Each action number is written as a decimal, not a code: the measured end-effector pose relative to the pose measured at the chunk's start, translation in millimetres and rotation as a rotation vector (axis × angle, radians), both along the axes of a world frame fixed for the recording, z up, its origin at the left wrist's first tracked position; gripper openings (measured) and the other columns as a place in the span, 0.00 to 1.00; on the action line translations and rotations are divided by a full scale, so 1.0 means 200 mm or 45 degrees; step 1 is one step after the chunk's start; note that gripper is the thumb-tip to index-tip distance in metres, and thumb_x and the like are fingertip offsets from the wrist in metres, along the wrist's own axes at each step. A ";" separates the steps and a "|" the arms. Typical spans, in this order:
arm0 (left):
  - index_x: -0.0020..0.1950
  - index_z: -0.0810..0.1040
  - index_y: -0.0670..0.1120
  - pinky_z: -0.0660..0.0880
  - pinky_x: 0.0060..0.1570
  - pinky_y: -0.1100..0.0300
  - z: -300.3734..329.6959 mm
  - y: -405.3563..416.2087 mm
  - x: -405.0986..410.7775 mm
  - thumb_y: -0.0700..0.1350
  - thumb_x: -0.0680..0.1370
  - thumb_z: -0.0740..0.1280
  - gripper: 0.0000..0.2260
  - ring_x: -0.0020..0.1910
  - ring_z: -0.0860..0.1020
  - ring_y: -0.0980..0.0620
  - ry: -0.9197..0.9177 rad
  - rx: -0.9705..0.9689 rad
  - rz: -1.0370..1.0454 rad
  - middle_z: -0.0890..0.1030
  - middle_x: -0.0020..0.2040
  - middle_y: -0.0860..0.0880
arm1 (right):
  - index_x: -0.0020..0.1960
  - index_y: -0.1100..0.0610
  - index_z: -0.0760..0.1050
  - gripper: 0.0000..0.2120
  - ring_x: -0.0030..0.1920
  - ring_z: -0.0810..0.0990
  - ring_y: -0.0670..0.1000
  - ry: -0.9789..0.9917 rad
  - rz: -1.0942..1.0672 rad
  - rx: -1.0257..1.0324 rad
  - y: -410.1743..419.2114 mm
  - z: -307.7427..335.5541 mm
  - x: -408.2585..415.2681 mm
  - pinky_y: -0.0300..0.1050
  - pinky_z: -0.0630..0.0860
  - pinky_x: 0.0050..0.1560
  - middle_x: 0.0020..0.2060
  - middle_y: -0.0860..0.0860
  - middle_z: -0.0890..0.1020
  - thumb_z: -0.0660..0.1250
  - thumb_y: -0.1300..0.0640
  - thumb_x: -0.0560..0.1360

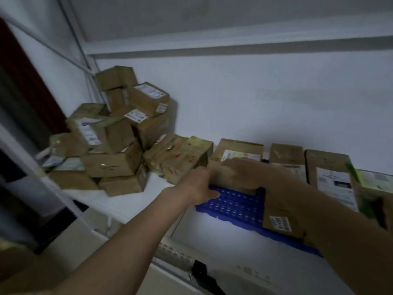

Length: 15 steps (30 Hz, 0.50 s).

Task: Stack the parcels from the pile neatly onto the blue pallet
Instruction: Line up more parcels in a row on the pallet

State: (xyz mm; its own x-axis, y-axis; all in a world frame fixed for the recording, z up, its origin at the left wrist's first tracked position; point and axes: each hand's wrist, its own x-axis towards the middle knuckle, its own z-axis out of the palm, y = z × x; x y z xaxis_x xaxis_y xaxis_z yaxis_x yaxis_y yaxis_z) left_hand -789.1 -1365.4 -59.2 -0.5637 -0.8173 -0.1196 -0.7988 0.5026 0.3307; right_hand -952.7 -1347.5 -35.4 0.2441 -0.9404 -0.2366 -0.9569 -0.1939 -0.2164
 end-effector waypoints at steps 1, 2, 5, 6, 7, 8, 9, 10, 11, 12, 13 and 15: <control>0.66 0.73 0.45 0.74 0.55 0.53 -0.02 0.01 0.07 0.50 0.74 0.70 0.22 0.58 0.76 0.47 -0.034 0.023 0.054 0.77 0.61 0.46 | 0.69 0.57 0.67 0.17 0.65 0.71 0.55 -0.030 0.059 0.005 -0.02 -0.02 0.06 0.44 0.66 0.62 0.66 0.55 0.72 0.56 0.57 0.80; 0.67 0.73 0.45 0.74 0.55 0.54 -0.05 0.02 0.13 0.51 0.74 0.70 0.23 0.58 0.75 0.47 -0.059 0.045 0.117 0.76 0.62 0.46 | 0.65 0.57 0.70 0.14 0.60 0.74 0.55 -0.051 0.107 -0.004 -0.03 -0.04 0.11 0.45 0.69 0.60 0.62 0.55 0.75 0.56 0.58 0.80; 0.73 0.67 0.48 0.67 0.63 0.59 -0.12 0.07 0.26 0.53 0.75 0.69 0.28 0.67 0.69 0.48 -0.084 0.094 0.270 0.70 0.70 0.48 | 0.61 0.55 0.72 0.12 0.48 0.74 0.50 -0.107 0.136 -0.057 -0.08 -0.13 0.23 0.45 0.72 0.50 0.51 0.51 0.76 0.57 0.59 0.79; 0.74 0.65 0.49 0.65 0.63 0.60 -0.14 0.08 0.30 0.54 0.76 0.68 0.29 0.69 0.67 0.49 -0.091 0.108 0.293 0.68 0.72 0.48 | 0.62 0.53 0.72 0.13 0.48 0.74 0.50 -0.134 0.121 -0.032 -0.08 -0.16 0.27 0.44 0.73 0.50 0.51 0.51 0.77 0.57 0.59 0.79; 0.75 0.63 0.50 0.63 0.64 0.61 -0.16 0.10 0.32 0.55 0.76 0.68 0.30 0.70 0.65 0.49 -0.109 0.128 0.314 0.66 0.73 0.48 | 0.64 0.53 0.72 0.15 0.50 0.75 0.50 -0.171 0.106 0.004 -0.08 -0.18 0.31 0.44 0.73 0.52 0.54 0.51 0.77 0.57 0.60 0.79; 0.75 0.63 0.50 0.62 0.65 0.60 -0.17 0.11 0.35 0.55 0.76 0.68 0.30 0.71 0.64 0.49 -0.131 0.147 0.335 0.66 0.73 0.47 | 0.65 0.53 0.72 0.16 0.53 0.76 0.50 -0.212 0.088 0.051 -0.08 -0.20 0.34 0.45 0.74 0.57 0.57 0.51 0.77 0.57 0.61 0.79; 0.75 0.63 0.49 0.62 0.65 0.59 -0.18 0.12 0.37 0.56 0.76 0.67 0.30 0.71 0.64 0.49 -0.151 0.164 0.356 0.65 0.74 0.47 | 0.66 0.53 0.71 0.17 0.56 0.75 0.51 -0.256 0.079 0.090 -0.08 -0.22 0.36 0.46 0.73 0.60 0.60 0.52 0.76 0.57 0.62 0.79; 0.75 0.63 0.49 0.63 0.66 0.58 -0.18 0.13 0.38 0.56 0.76 0.67 0.30 0.71 0.64 0.48 -0.164 0.173 0.376 0.65 0.73 0.47 | 0.67 0.53 0.71 0.18 0.59 0.75 0.51 -0.287 0.079 0.120 -0.09 -0.23 0.38 0.47 0.72 0.63 0.63 0.52 0.75 0.56 0.62 0.79; 0.75 0.63 0.49 0.63 0.66 0.58 -0.17 0.13 0.40 0.56 0.76 0.67 0.30 0.71 0.64 0.48 -0.167 0.177 0.396 0.66 0.73 0.47 | 0.67 0.52 0.71 0.19 0.61 0.74 0.51 -0.309 0.088 0.136 -0.10 -0.24 0.40 0.48 0.72 0.63 0.64 0.52 0.74 0.56 0.63 0.79; 0.75 0.63 0.50 0.64 0.66 0.57 -0.17 0.14 0.42 0.57 0.76 0.67 0.30 0.71 0.65 0.48 -0.163 0.176 0.415 0.66 0.73 0.47 | 0.66 0.52 0.71 0.18 0.60 0.74 0.52 -0.324 0.092 0.143 -0.11 -0.24 0.41 0.48 0.72 0.63 0.64 0.53 0.74 0.56 0.63 0.79; 0.75 0.64 0.50 0.64 0.66 0.57 -0.16 0.14 0.43 0.57 0.76 0.67 0.30 0.71 0.64 0.48 -0.153 0.172 0.434 0.66 0.73 0.48 | 0.65 0.53 0.73 0.18 0.59 0.75 0.52 -0.340 0.092 0.142 -0.12 -0.24 0.43 0.49 0.73 0.62 0.62 0.53 0.75 0.57 0.64 0.78; 0.74 0.64 0.51 0.64 0.66 0.57 -0.14 0.13 0.47 0.57 0.76 0.67 0.29 0.71 0.65 0.49 -0.129 0.153 0.465 0.66 0.73 0.48 | 0.63 0.54 0.74 0.17 0.56 0.76 0.52 -0.386 0.094 0.138 -0.12 -0.21 0.46 0.49 0.75 0.60 0.57 0.53 0.77 0.57 0.65 0.78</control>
State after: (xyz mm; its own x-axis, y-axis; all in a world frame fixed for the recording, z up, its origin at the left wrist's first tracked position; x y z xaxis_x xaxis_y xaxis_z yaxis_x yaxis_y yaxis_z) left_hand -694.9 -1338.5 -87.2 -0.2189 -0.9386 -0.2666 -0.9494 0.1418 0.2804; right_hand -860.5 -1372.5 -78.2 0.3855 -0.8908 -0.2404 -0.8300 -0.2210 -0.5121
